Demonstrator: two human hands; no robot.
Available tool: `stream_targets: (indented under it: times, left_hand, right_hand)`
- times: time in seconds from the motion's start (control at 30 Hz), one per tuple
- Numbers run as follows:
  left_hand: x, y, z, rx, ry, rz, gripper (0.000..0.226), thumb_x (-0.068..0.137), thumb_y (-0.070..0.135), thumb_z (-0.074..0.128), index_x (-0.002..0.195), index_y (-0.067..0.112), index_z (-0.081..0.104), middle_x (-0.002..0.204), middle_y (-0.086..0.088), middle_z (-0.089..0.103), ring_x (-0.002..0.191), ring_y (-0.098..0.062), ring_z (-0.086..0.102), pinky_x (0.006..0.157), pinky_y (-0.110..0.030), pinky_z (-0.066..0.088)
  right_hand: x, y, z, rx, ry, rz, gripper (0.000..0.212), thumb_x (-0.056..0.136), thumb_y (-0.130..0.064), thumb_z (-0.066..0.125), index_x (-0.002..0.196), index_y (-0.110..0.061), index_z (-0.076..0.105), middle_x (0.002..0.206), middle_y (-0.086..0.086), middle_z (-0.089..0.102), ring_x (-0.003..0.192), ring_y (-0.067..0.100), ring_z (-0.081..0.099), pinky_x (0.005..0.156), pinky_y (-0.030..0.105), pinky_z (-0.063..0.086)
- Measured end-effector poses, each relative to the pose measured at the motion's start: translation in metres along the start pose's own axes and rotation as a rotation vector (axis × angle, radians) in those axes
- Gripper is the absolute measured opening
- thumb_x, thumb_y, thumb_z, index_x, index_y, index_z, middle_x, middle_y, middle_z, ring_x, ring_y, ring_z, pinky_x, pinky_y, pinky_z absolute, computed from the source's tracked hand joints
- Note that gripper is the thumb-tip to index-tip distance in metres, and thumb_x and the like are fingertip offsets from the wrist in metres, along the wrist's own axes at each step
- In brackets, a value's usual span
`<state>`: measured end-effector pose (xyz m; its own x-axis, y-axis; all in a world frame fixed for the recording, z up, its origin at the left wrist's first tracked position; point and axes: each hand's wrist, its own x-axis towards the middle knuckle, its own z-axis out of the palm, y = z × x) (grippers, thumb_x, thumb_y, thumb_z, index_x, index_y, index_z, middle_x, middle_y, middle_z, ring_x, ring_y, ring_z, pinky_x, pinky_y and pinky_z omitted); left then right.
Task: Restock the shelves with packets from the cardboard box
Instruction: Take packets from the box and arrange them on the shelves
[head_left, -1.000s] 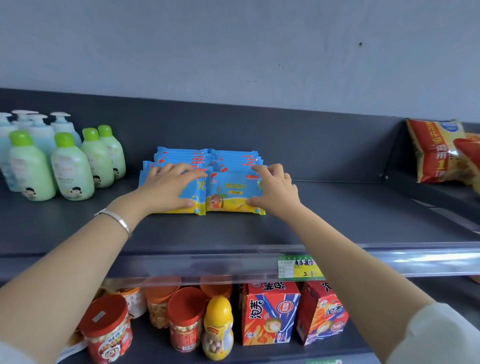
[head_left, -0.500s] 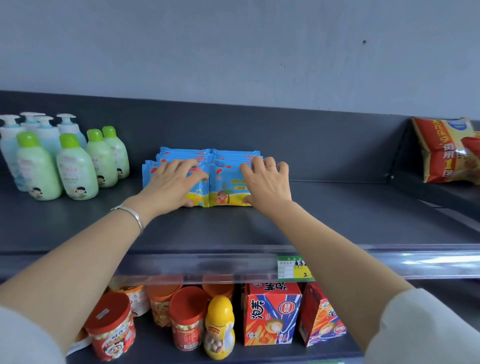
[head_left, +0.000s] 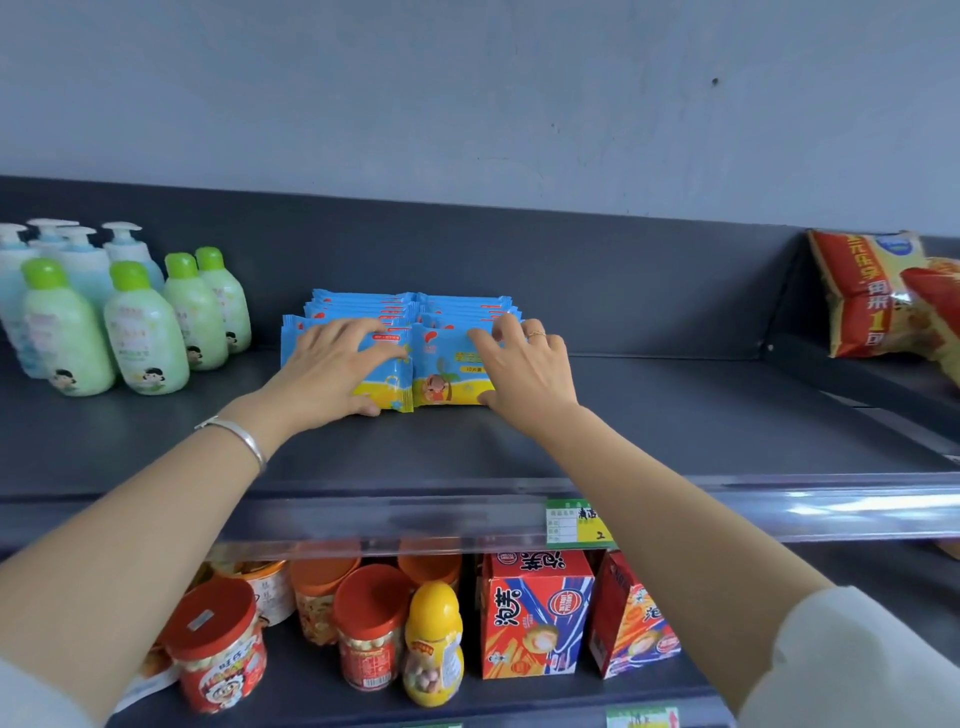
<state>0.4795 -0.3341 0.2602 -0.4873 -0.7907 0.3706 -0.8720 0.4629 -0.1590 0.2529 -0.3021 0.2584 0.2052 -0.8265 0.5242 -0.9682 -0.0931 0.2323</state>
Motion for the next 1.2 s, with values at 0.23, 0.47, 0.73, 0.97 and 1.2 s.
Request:
stream_targets:
  times: [0.23,0.47,0.73,0.97,1.2]
  left_hand:
    - [0.008,0.031,-0.014,-0.132,0.156,0.055,0.046,0.085,0.033,0.065,0.128,0.029,0.052,0.133,0.003,0.046,0.128,-0.022,0.034,0.104,-0.037,0.023]
    - [0.045,0.141,-0.025,-0.245,0.336,0.216,0.027,0.085,0.027,0.064,0.111,0.022,0.06,0.109,0.002,0.063,0.11,-0.026,0.053,0.091,-0.039,0.035]
    - [0.052,0.327,-0.015,-0.37,0.448,0.531,0.023,0.08,0.018,0.069,0.102,0.014,0.064,0.091,-0.004,0.066,0.086,-0.03,0.061,0.071,-0.039,0.043]
    - [0.014,0.504,0.029,-0.421,0.278,0.774,0.02,0.071,0.022,0.068,0.09,0.016,0.067,0.083,-0.004,0.067,0.078,-0.029,0.064,0.064,-0.037,0.05]
    - [-0.035,0.619,0.084,-0.453,-0.023,0.84,0.02,0.083,0.026,0.063,0.099,0.016,0.066,0.096,-0.004,0.066,0.091,-0.03,0.061,0.074,-0.038,0.044]
  right_hand:
    - [-0.013,0.013,-0.009,0.117,0.018,0.043,0.044,0.088,-0.037,0.058,0.129,-0.021,0.047,0.126,0.005,0.046,0.112,0.03,0.046,0.081,0.037,0.04]
    - [-0.077,0.086,-0.019,0.17,0.145,0.197,0.033,0.088,-0.031,0.058,0.117,-0.016,0.06,0.111,0.007,0.058,0.101,0.033,0.053,0.076,0.039,0.04]
    - [-0.237,0.211,-0.022,0.102,0.167,0.46,0.028,0.082,-0.028,0.061,0.105,-0.012,0.065,0.098,0.01,0.063,0.091,0.037,0.058,0.071,0.043,0.047]
    - [-0.395,0.284,-0.003,0.064,-0.086,0.616,0.029,0.078,-0.026,0.07,0.101,-0.009,0.064,0.094,0.013,0.062,0.087,0.039,0.059,0.068,0.046,0.051]
    - [-0.519,0.321,0.032,0.131,-0.35,0.722,0.029,0.084,-0.027,0.062,0.111,-0.014,0.061,0.102,0.009,0.061,0.097,0.036,0.058,0.073,0.042,0.051]
